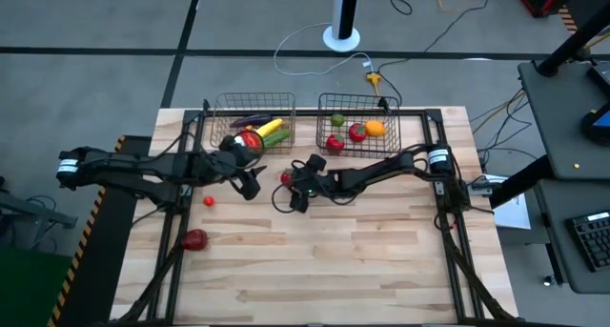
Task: Sort produce into baskets
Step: Put the large red tomato into the right wire basket
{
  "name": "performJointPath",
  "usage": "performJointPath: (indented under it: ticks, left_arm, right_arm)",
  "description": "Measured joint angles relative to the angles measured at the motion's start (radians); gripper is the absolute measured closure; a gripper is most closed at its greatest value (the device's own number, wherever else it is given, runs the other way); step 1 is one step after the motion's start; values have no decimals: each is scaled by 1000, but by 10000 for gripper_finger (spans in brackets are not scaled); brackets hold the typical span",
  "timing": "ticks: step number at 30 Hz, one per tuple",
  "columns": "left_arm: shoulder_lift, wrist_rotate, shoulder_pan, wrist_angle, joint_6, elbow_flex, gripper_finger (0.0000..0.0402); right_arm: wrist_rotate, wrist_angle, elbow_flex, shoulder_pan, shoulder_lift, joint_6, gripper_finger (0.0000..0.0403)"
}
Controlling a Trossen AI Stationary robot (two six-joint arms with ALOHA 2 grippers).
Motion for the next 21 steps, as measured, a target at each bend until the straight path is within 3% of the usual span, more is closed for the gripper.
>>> performJointPath:
  ticks: [8,21]
  left_arm:
    - [-3,0,-24,0,-36,0,233]
    - [7,0,-120,15,-107,0,233]
  right_arm:
    - [-130,-74,0,2,-129,45,91]
    - [-104,-383,0,-65,-470,100,94]
